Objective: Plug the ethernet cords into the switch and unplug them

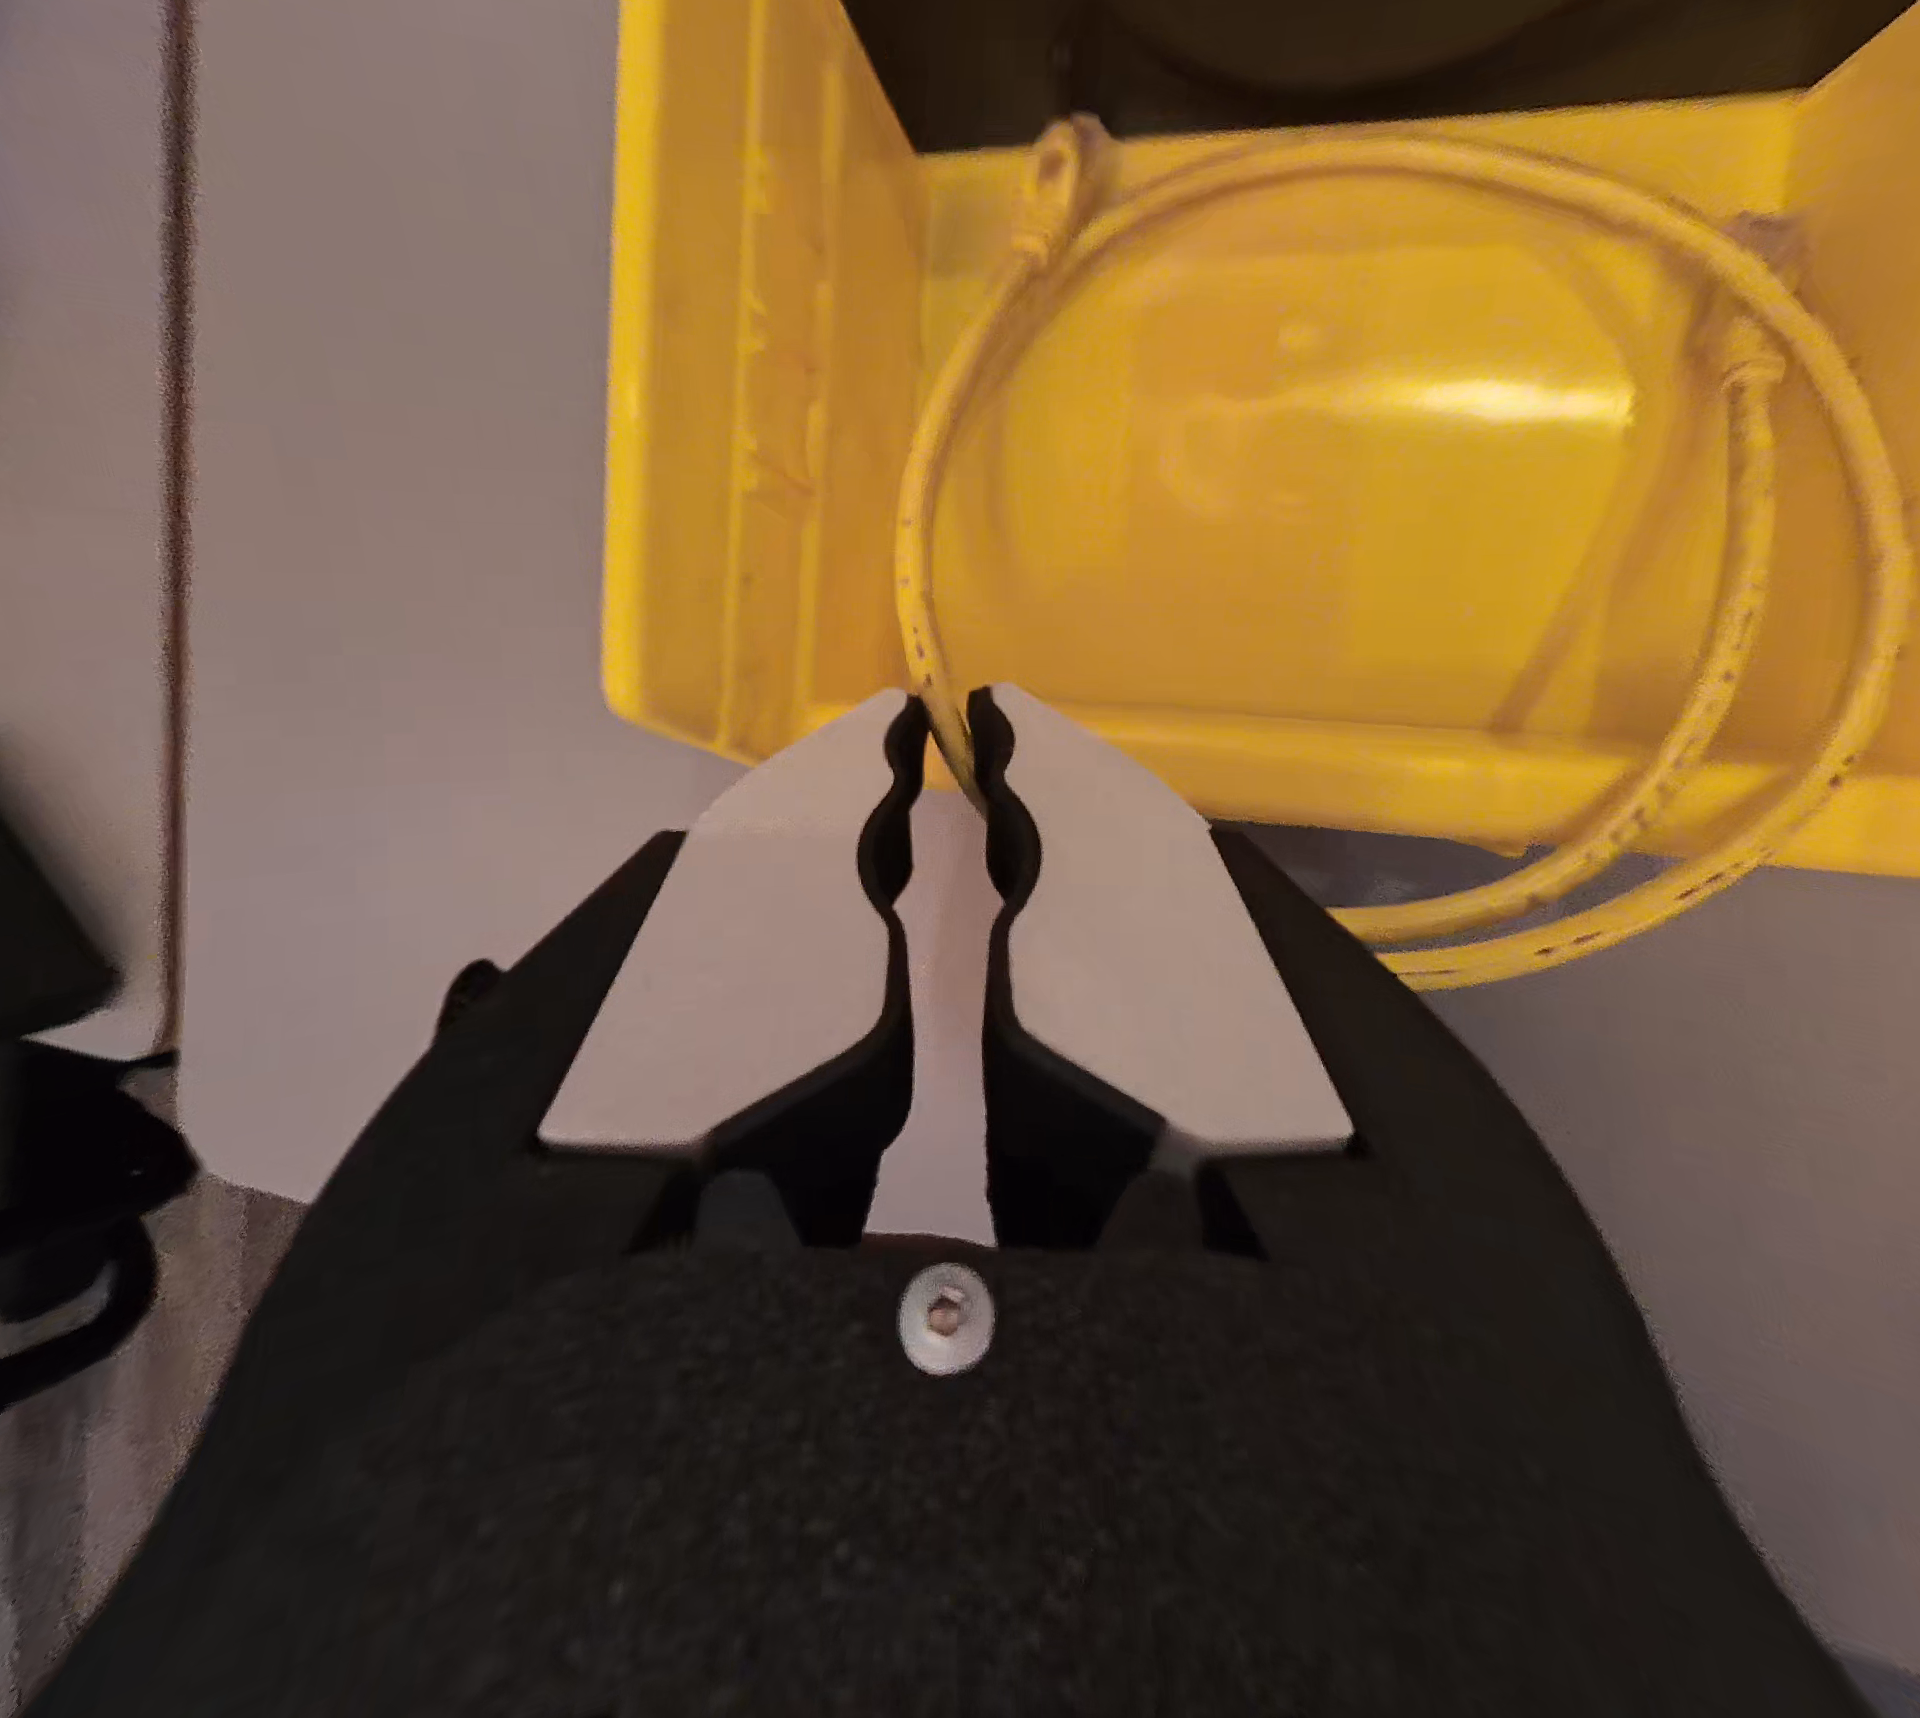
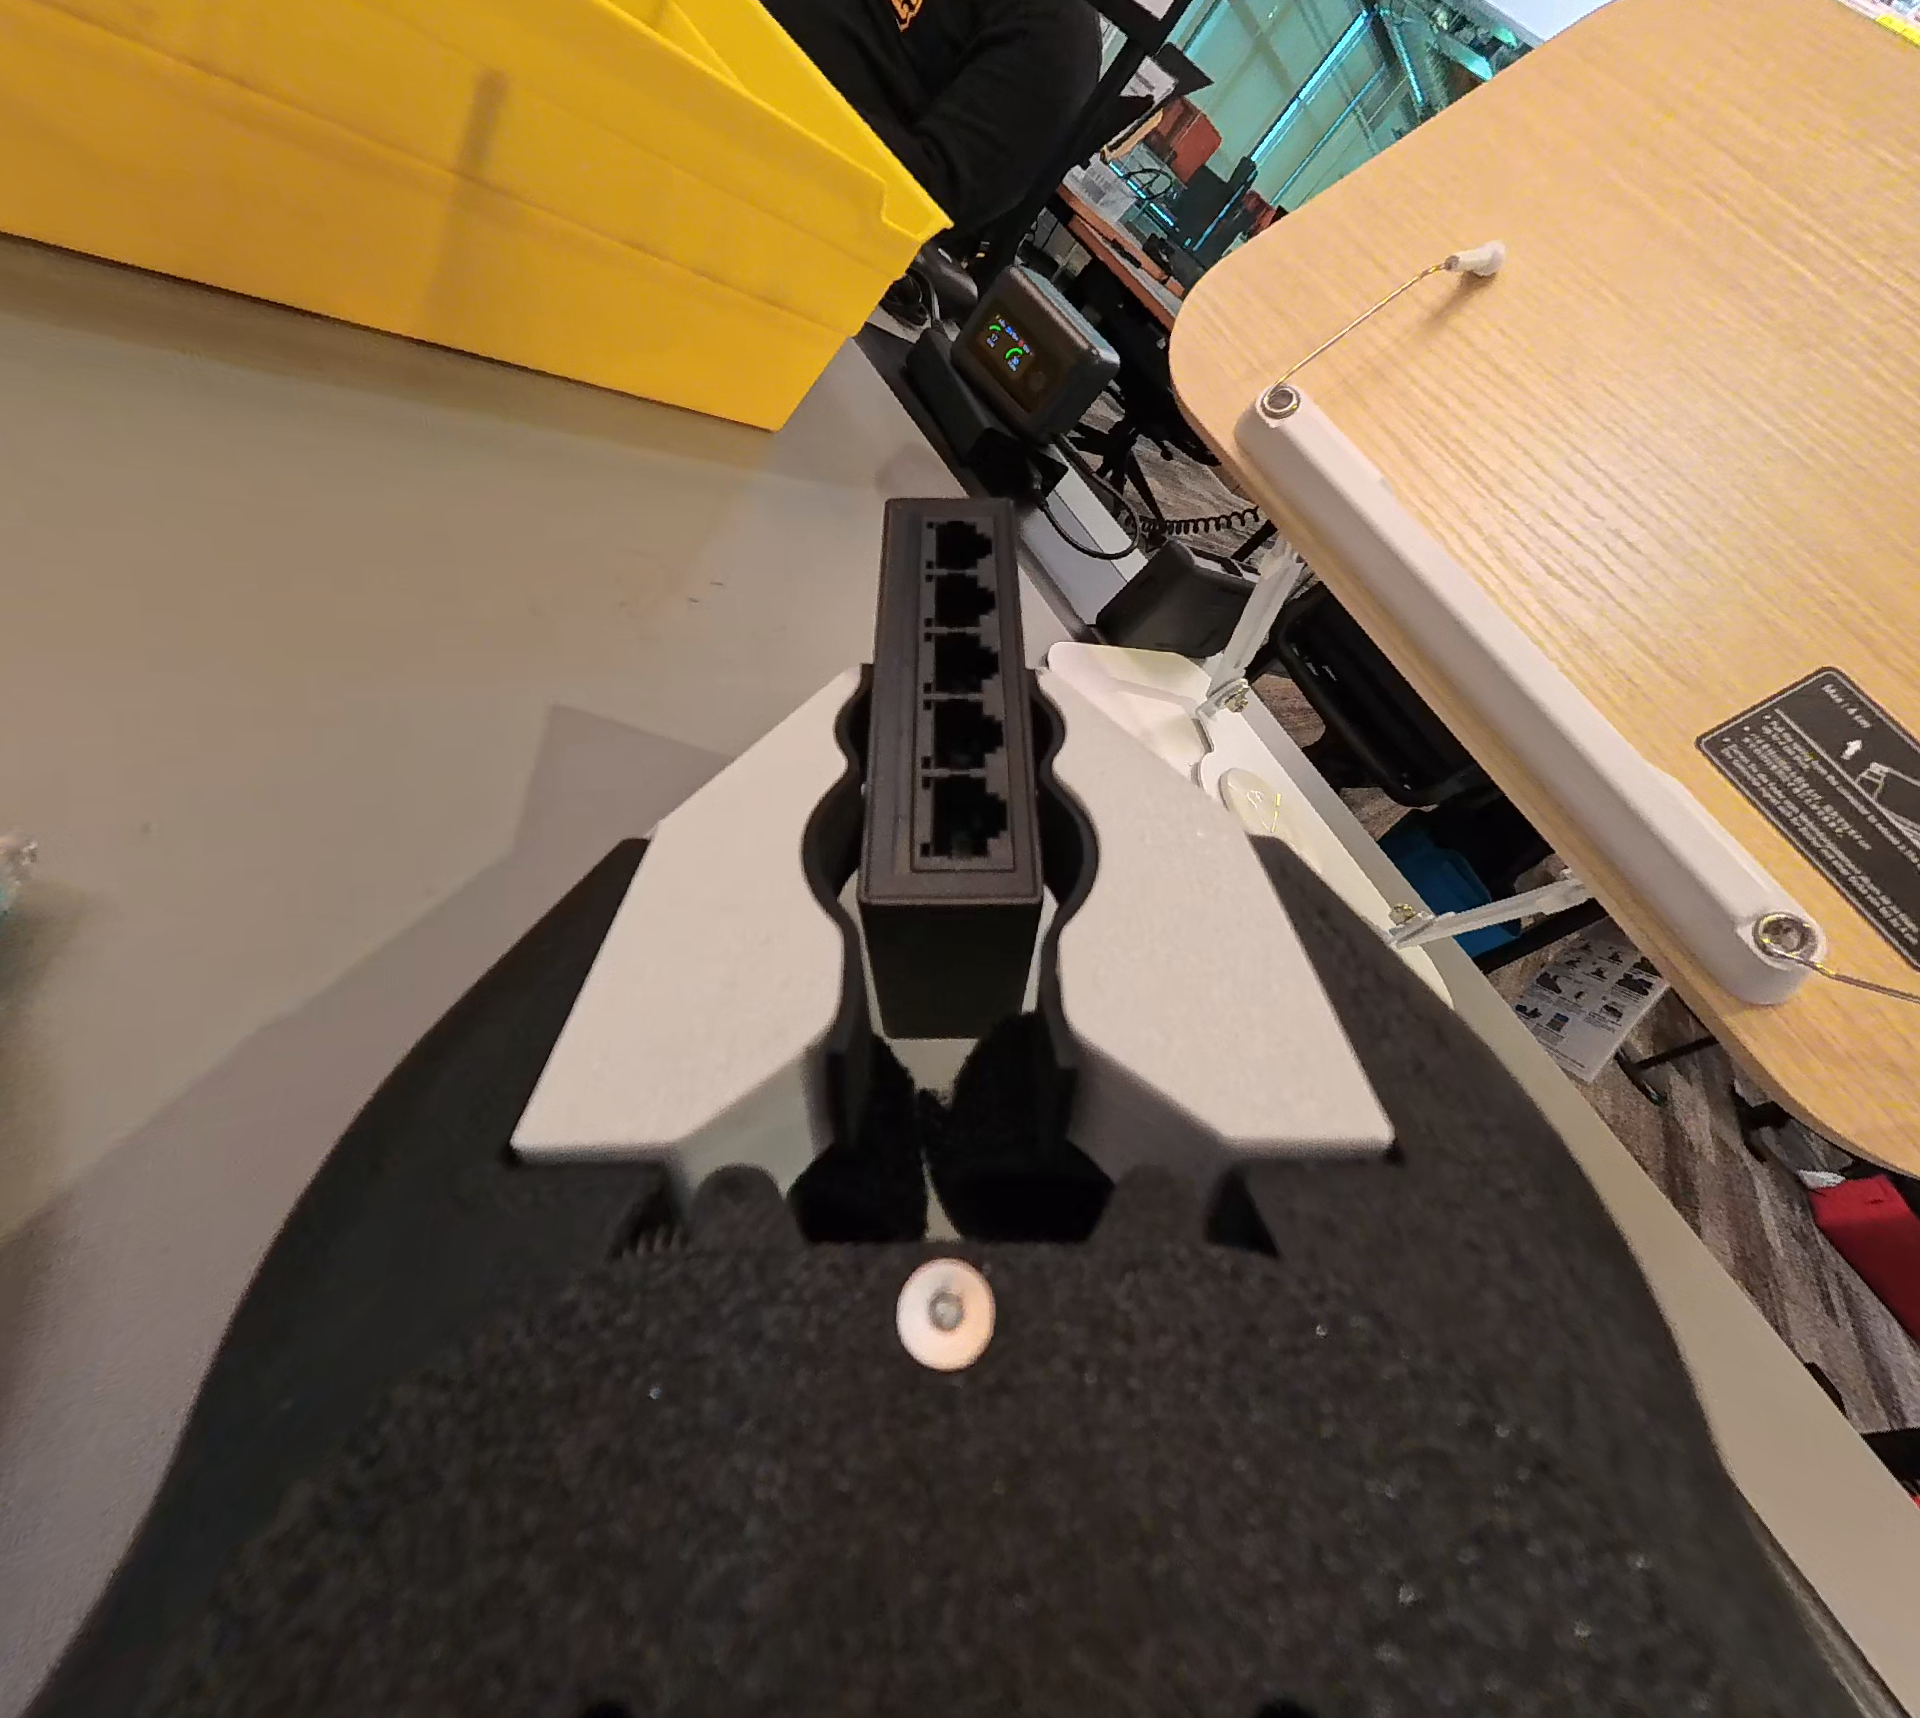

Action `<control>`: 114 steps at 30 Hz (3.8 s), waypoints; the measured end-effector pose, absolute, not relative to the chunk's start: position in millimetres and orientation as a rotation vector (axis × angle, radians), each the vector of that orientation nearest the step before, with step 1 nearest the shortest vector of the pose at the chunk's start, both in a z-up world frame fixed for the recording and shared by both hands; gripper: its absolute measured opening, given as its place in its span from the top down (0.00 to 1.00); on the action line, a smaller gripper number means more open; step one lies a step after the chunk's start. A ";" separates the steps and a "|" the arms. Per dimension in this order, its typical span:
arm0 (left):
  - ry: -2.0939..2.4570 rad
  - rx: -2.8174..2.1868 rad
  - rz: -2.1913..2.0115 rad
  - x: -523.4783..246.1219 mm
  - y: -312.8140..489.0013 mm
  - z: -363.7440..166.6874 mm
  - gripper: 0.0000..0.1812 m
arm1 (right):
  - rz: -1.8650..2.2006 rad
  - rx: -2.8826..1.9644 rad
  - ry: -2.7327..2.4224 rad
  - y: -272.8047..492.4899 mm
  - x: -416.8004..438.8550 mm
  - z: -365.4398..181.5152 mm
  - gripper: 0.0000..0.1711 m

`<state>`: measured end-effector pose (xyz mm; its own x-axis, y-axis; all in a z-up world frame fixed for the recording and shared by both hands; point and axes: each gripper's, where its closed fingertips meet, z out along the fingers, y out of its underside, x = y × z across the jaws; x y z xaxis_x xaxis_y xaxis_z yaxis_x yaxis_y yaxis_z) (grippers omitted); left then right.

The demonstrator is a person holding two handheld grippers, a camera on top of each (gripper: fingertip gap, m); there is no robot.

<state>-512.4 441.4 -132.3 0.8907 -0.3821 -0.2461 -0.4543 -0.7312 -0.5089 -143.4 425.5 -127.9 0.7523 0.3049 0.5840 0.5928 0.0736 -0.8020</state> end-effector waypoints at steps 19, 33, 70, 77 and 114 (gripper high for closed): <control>0.665 -1.723 -0.105 -425.3 294.2 138.3 0.97 | -0.246 -1.524 -0.746 425.5 -141.8 -126.5 0.85; 0.768 -1.834 -0.434 -350.8 275.9 39.1 0.97 | -0.253 -1.526 -0.755 425.8 -142.3 -127.7 0.85; 1.694 -1.809 -1.037 -232.3 288.8 -169.3 0.82 | -0.237 -1.524 -0.799 423.9 -149.1 -131.1 0.85; 1.696 -1.762 -0.891 -229.6 298.7 -187.3 0.94 | -0.241 -1.519 -0.814 423.0 -151.1 -132.1 0.85; 1.359 -2.113 -0.340 -280.5 347.7 -157.0 0.97 | -0.861 -1.195 -1.265 392.6 -215.3 -136.2 0.84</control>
